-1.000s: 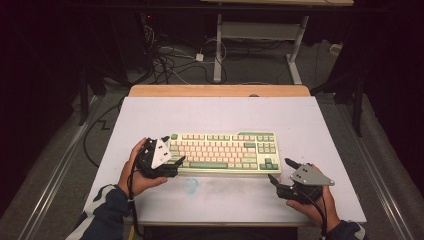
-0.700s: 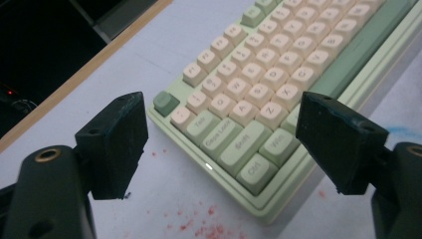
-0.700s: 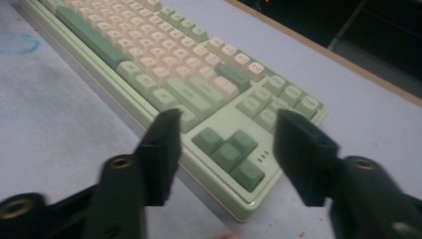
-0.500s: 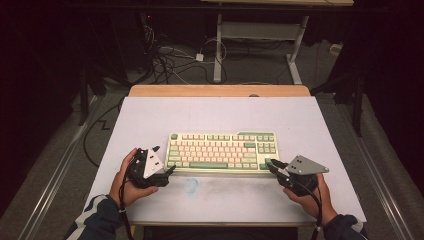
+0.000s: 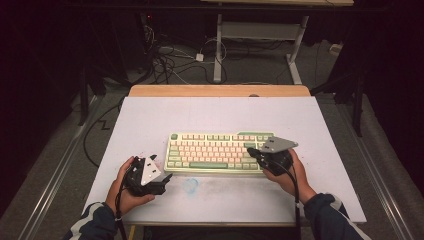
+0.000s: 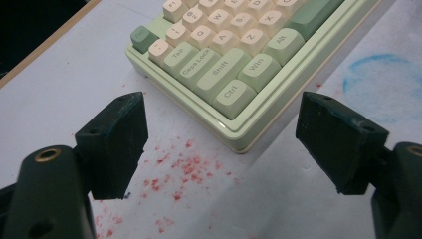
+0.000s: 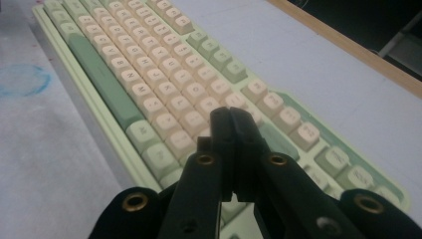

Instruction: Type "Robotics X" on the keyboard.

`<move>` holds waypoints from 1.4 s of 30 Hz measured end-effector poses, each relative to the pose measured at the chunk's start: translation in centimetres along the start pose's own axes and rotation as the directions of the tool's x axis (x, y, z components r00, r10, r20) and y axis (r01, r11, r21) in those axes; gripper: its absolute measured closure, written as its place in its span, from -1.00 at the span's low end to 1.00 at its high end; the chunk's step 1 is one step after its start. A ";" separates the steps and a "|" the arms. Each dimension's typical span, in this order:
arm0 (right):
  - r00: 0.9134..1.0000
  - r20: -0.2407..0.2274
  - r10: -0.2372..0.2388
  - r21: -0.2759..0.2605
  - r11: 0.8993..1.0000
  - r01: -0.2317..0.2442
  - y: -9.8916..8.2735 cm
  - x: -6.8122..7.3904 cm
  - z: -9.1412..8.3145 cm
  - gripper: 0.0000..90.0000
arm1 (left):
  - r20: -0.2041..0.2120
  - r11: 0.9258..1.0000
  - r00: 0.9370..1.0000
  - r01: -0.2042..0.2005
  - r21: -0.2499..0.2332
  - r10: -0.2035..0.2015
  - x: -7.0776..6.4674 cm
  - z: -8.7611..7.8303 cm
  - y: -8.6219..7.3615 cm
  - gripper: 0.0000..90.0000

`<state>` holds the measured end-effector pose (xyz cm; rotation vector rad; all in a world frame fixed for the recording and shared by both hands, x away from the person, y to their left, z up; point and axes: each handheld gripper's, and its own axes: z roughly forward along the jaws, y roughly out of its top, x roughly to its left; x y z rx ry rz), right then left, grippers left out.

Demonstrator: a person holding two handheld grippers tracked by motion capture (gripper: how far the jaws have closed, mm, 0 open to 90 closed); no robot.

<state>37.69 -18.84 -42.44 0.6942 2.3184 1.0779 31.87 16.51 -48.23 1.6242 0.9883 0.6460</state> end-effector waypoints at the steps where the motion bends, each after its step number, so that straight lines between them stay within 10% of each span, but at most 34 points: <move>1: 1.000 -0.002 -0.001 0.004 1.000 0.001 0.3 0.0 0.5 1.00 | -0.003 1.000 1.000 -0.003 0.006 0.003 0.1 0.0 0.0 -0.57; 19: 0.998 -0.034 -0.048 0.109 0.993 0.052 2.8 1.2 7.2 1.00 | 0.010 1.000 1.000 -0.008 0.013 0.008 0.3 -0.1 0.1 -0.57; 42: 0.997 -0.040 -0.064 0.162 0.984 0.070 3.3 1.8 8.3 1.00 | 0.002 1.000 1.000 -0.016 0.027 0.016 0.3 -0.1 0.0 -0.57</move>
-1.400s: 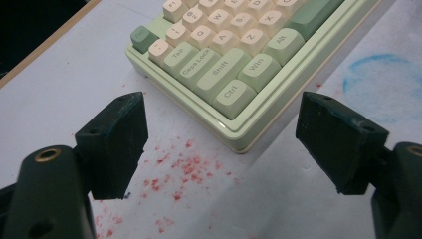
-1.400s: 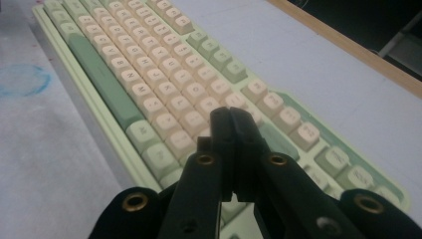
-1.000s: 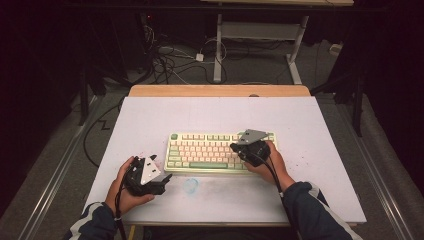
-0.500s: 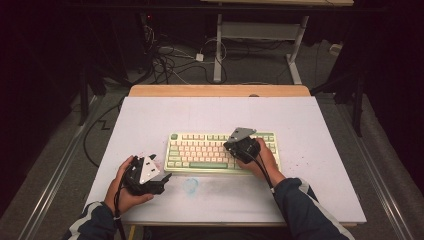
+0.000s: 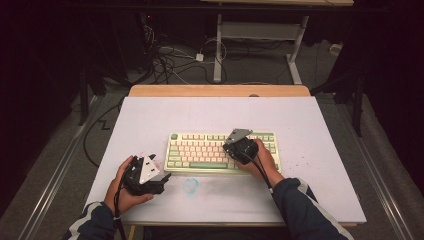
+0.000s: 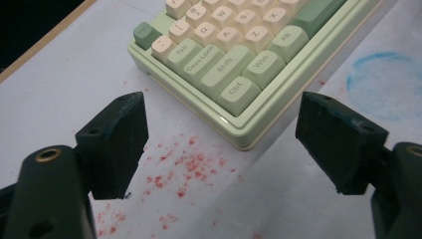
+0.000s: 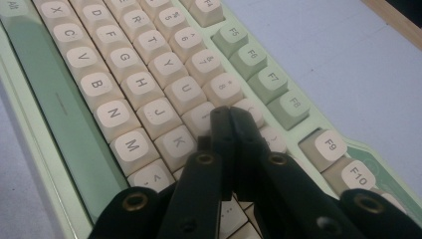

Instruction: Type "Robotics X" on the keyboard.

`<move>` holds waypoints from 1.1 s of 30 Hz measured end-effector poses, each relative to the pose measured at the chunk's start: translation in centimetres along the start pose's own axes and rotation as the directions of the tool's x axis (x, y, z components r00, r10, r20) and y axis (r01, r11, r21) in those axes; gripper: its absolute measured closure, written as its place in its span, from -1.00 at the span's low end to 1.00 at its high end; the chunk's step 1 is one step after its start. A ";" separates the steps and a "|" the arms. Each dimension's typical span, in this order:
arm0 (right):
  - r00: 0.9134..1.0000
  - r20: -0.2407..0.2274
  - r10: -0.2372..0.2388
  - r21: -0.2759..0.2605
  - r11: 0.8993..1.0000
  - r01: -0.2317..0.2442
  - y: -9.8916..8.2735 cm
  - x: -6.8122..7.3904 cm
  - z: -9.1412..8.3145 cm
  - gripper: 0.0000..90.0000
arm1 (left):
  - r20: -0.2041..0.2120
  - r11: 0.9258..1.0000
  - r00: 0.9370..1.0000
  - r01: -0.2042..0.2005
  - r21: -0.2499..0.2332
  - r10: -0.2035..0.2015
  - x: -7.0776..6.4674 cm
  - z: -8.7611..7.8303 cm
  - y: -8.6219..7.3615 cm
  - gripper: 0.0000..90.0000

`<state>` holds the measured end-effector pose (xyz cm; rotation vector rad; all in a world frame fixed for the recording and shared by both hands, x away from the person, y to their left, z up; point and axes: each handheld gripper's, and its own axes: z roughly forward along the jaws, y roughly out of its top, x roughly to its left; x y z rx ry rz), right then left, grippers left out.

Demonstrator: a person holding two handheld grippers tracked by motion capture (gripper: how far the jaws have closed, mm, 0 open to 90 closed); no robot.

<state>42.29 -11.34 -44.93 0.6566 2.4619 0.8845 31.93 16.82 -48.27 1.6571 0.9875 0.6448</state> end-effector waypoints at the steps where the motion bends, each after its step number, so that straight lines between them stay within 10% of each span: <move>1: 1.000 -0.004 0.004 -0.003 1.000 -0.004 0.0 0.0 0.0 1.00 | 0.001 1.000 1.000 -0.001 0.000 0.001 0.0 0.0 0.0 -0.57; 15: 0.998 -0.005 0.056 -0.165 0.985 -0.056 -0.3 -0.8 -3.5 0.83 | -0.008 1.000 1.000 -0.008 0.016 0.009 -0.2 0.2 -0.3 -0.50; 33: 0.990 0.120 0.072 -0.329 0.944 -0.029 -3.5 -0.6 -9.3 -0.25 | -0.001 0.999 1.000 0.003 0.032 -0.003 -0.2 0.1 -0.3 -0.25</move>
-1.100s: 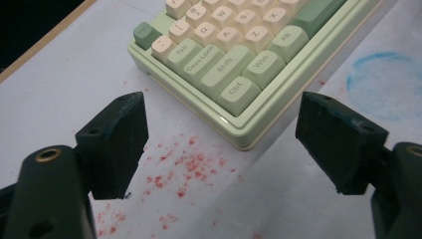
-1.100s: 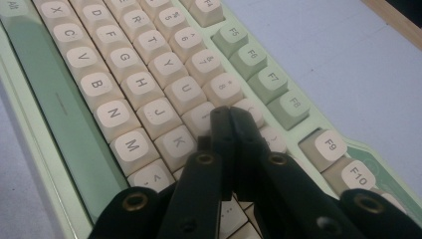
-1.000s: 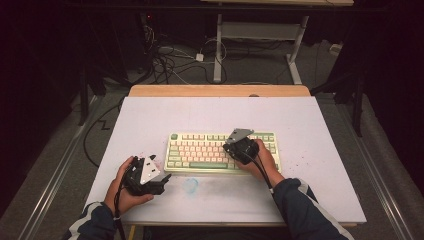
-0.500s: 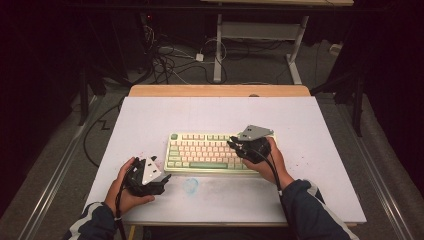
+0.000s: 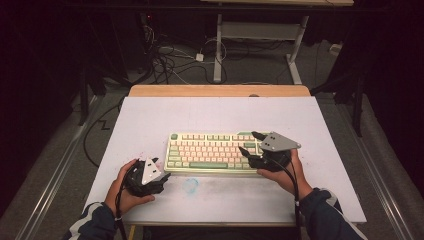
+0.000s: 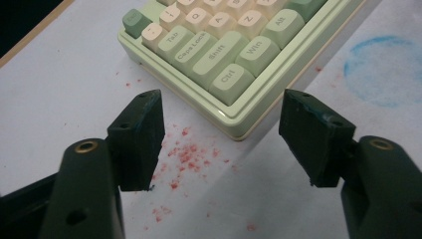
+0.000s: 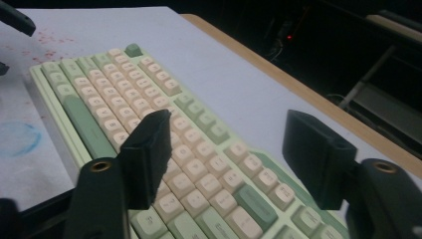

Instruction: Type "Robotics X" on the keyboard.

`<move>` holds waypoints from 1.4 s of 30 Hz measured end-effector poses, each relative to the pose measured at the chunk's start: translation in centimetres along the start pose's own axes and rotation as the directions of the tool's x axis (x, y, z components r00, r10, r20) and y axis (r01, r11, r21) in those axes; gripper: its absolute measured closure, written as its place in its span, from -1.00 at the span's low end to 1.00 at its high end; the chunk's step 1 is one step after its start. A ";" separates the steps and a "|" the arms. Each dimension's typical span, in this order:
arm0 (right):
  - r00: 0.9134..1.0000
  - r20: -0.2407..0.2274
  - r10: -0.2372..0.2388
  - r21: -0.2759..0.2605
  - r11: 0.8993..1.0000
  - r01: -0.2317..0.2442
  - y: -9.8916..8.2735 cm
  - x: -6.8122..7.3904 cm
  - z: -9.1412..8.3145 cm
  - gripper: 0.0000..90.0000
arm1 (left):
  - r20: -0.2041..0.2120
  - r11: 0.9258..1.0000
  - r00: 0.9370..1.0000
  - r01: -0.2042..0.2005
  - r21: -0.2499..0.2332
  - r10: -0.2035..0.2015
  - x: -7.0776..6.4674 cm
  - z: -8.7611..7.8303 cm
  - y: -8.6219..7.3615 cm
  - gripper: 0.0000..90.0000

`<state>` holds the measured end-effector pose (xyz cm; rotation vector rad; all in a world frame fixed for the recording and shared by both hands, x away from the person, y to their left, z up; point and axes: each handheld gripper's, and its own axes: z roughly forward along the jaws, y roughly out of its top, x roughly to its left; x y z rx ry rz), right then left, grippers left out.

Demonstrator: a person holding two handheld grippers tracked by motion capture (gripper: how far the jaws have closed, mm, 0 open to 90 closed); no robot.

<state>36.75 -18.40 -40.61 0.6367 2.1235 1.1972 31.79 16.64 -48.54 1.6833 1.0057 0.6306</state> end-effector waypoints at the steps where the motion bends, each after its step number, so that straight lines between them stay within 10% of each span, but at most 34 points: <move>1: 1.000 0.011 -0.007 0.000 1.000 0.007 -0.2 0.0 -0.3 -0.27 | 0.003 1.000 1.000 0.003 0.003 -0.003 0.0 0.0 0.0 -0.23; 23: 0.990 0.139 0.024 0.005 1.000 -0.025 -5.8 0.6 -5.7 -0.55 | 0.074 0.996 0.996 0.053 0.076 -0.059 0.0 -0.1 0.8 0.91; 42: 0.992 0.123 0.022 0.072 0.997 -0.031 -7.7 2.2 -7.0 -0.53 | 0.107 0.993 0.991 0.072 0.092 -0.082 -1.6 2.9 4.1 0.94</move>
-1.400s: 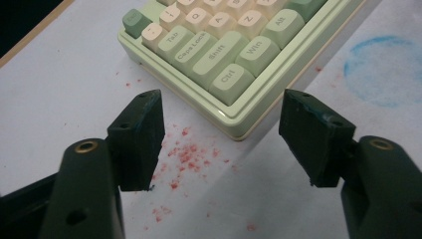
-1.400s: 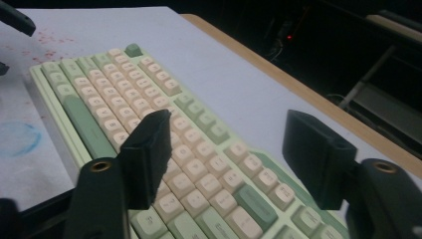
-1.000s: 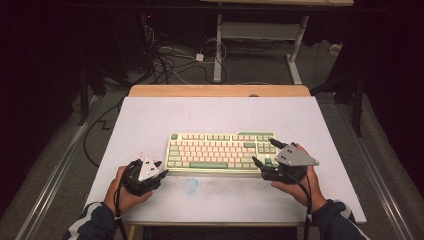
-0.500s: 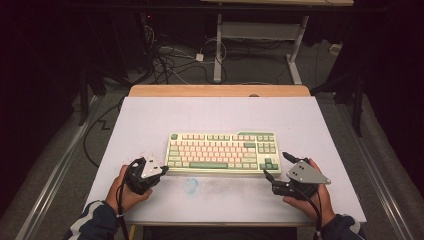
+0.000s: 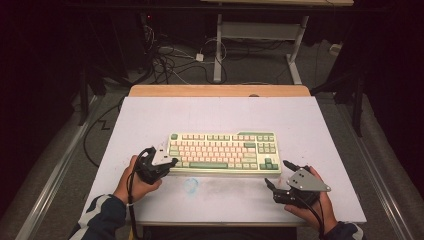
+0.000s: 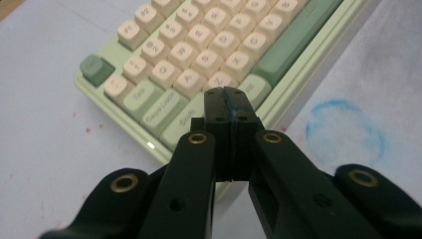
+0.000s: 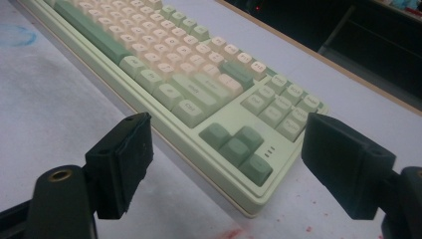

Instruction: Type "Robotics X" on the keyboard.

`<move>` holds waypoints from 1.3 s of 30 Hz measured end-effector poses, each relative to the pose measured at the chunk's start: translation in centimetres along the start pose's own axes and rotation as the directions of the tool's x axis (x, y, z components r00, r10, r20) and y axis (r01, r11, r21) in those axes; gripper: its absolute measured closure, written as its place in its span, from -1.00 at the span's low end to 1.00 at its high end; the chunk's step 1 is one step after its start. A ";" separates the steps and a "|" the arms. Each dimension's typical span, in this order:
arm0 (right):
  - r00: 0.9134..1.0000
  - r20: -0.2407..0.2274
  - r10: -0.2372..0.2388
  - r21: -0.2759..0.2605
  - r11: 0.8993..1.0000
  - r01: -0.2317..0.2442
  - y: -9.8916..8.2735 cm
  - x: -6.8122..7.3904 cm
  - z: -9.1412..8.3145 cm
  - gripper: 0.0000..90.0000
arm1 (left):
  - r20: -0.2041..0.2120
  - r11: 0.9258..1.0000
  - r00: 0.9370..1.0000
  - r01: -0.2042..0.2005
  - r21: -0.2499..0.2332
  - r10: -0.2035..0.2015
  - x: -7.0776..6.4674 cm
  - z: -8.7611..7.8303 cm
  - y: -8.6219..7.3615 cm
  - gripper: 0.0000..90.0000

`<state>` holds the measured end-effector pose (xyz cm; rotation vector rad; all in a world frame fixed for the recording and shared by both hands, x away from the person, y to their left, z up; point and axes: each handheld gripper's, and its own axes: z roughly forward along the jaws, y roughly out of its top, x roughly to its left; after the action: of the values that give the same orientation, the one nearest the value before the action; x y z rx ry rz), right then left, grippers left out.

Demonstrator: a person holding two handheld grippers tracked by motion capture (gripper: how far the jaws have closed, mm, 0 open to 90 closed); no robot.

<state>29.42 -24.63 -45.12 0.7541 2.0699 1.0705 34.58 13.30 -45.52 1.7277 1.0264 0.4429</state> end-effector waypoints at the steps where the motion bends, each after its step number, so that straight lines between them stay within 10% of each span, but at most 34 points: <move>1: 1.000 -0.003 -0.001 0.001 1.000 0.001 0.0 0.0 0.0 -0.53 | 0.005 1.000 1.000 -0.005 0.001 0.005 -0.2 0.3 0.3 0.94; 25: 0.998 -0.040 -0.041 0.054 0.998 0.043 -0.4 0.2 1.1 -0.53 | 0.026 0.996 0.997 -0.068 0.064 0.067 -2.9 8.3 2.9 0.94; 39: 0.998 -0.040 -0.052 0.057 0.997 0.054 -0.5 0.2 1.1 -0.53 | 0.008 0.992 0.995 -0.097 0.082 0.097 -3.2 10.2 3.0 0.94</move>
<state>30.10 -24.24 -46.04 0.7077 2.1502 1.0067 41.21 4.42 -46.39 1.8573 0.9729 0.4642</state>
